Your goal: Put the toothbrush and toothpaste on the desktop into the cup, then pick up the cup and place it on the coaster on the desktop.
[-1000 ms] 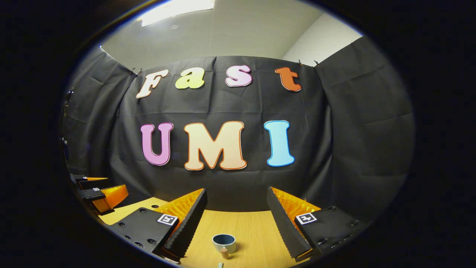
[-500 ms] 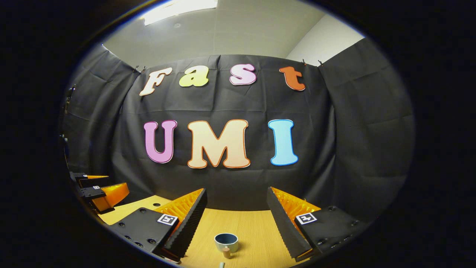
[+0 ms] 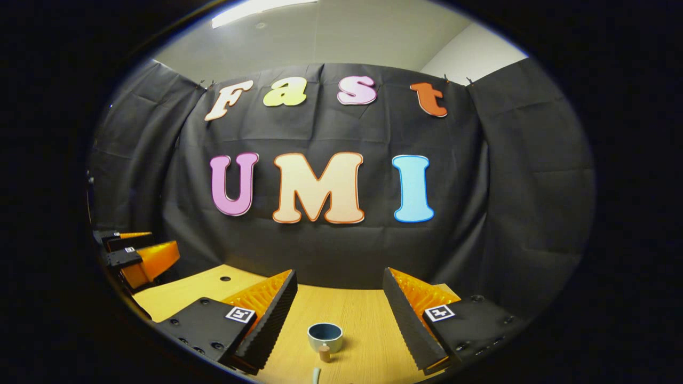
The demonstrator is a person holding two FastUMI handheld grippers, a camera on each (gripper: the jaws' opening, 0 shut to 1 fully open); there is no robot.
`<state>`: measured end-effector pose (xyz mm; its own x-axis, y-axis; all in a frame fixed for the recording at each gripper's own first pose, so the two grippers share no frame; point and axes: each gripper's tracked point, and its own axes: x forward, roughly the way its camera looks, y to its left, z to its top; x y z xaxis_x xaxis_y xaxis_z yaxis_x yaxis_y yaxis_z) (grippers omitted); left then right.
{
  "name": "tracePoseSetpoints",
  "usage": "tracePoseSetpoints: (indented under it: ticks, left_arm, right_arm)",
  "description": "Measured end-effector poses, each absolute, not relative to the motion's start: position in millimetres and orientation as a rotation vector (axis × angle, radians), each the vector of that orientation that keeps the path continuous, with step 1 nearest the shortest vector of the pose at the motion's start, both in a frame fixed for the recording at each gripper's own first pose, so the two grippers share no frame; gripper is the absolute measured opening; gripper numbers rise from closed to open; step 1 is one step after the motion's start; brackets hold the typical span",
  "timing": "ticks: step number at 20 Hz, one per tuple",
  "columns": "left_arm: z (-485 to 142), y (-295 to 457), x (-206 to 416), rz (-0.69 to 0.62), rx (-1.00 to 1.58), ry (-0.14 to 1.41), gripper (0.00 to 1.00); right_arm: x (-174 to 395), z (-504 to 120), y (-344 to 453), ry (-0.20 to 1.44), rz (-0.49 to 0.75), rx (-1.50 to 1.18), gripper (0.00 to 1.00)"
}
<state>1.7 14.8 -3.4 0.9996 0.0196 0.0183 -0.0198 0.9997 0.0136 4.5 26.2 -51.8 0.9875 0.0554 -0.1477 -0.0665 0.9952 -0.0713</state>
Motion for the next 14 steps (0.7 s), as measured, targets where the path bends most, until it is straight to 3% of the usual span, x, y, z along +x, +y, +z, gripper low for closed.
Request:
tracePoseSetpoints:
  ticks: [14]
  left_arm:
    - [-18, 41, -5, 0.059, 0.015, 0.017, 0.94]
  right_arm:
    - [-7, -187, 37, 0.511, 0.099, -0.169, 0.99]
